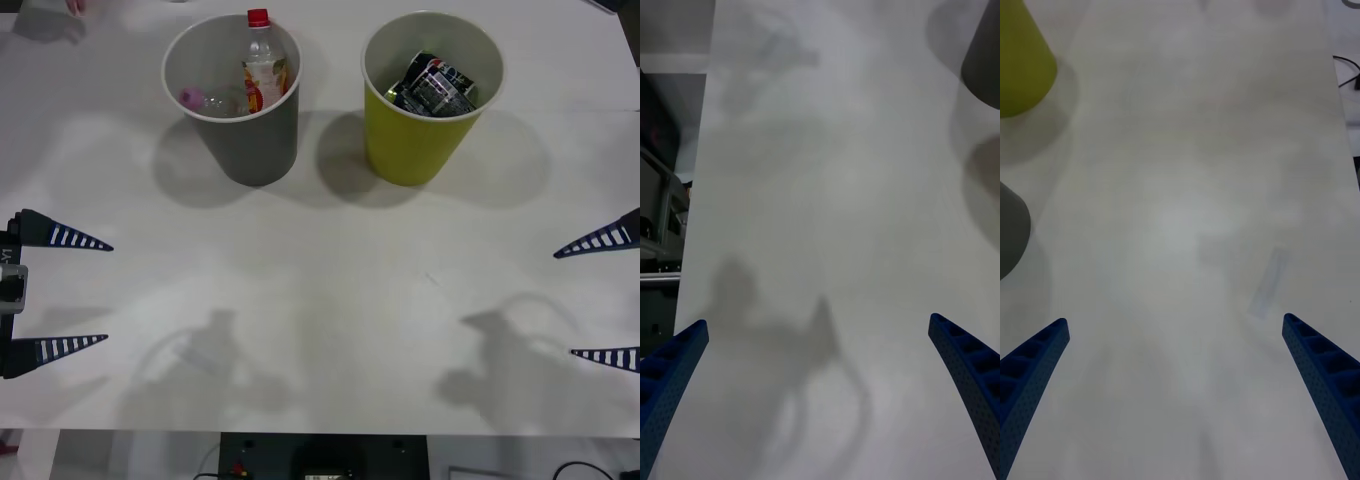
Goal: Put the can into the green bin and the plastic bottle into the gray bin
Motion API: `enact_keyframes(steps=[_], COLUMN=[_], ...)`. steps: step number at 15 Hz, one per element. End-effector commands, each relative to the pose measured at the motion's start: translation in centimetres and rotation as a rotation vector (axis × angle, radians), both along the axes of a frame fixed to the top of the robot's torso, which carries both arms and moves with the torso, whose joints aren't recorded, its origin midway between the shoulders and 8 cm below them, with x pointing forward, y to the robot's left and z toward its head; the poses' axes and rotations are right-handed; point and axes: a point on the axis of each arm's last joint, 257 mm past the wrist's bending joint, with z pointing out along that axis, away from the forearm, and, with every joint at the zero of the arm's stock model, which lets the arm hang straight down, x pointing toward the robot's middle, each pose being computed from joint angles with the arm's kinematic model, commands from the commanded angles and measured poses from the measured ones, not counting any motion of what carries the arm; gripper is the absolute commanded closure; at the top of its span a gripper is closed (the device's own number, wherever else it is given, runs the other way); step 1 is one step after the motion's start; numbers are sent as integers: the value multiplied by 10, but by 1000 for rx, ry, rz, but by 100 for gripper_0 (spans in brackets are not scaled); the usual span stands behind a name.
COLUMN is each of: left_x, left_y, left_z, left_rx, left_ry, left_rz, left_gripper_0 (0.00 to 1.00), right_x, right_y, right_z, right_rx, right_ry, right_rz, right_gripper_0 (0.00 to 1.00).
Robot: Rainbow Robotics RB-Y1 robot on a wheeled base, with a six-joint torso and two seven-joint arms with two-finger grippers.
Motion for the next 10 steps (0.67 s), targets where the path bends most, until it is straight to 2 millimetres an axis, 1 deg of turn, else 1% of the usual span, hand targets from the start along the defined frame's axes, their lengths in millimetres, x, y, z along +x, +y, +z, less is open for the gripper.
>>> enact_keyframes(steps=[1, 3, 10], left_x=[0, 0, 0], left_y=[0, 0, 0], left_z=[0, 0, 0], left_rx=[0, 0, 0], left_ry=[0, 0, 0], left_rz=[0, 0, 0], left_gripper_0=[2, 2, 2], right_x=[4, 6, 7], right_y=[-1, -2, -2], right_z=[-8, -14, -16], right_rx=[-8, -15, -20], right_ry=[-18, -24, -35], right_rz=[-11, -15, -11], right_gripper_0=[0, 0, 0])
